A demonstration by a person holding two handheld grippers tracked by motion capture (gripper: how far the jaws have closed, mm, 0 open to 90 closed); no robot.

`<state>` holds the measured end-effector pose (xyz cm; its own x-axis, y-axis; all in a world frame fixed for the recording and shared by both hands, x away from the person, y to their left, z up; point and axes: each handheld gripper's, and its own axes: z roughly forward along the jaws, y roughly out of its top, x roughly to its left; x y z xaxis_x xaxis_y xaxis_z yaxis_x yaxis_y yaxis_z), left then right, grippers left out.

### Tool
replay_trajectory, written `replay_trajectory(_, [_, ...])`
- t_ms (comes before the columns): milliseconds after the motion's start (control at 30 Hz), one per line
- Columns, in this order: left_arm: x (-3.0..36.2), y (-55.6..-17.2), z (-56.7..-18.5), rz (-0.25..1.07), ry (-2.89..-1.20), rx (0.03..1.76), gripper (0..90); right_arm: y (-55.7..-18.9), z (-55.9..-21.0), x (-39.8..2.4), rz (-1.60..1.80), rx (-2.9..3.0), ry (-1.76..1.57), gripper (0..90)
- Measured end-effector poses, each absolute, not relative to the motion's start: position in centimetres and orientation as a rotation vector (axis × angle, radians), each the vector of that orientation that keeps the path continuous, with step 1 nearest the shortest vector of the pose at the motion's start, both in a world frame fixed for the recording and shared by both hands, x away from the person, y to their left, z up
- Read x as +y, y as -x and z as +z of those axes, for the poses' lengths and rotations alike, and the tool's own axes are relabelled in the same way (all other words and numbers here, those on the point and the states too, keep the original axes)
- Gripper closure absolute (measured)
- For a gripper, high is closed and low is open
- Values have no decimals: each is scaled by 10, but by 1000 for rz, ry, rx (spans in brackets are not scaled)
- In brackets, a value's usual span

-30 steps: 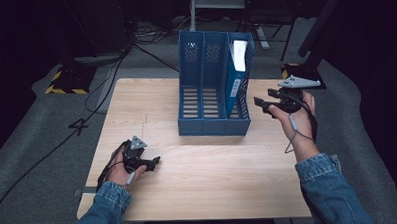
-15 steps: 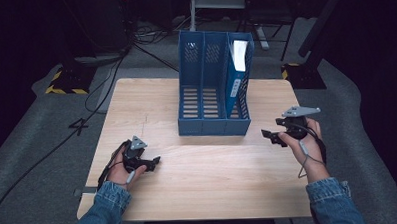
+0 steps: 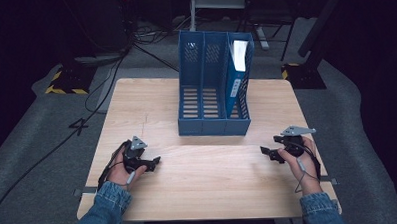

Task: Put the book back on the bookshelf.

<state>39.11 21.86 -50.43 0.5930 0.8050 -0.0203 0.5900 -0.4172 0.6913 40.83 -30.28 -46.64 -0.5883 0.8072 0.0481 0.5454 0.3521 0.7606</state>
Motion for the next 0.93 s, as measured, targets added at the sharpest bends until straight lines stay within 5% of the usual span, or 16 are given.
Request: replay_trajectory(933, [217, -393, -505, 419, -2156, 1099, 148, -407, -505, -302, 992, 2301, -1181, 109])
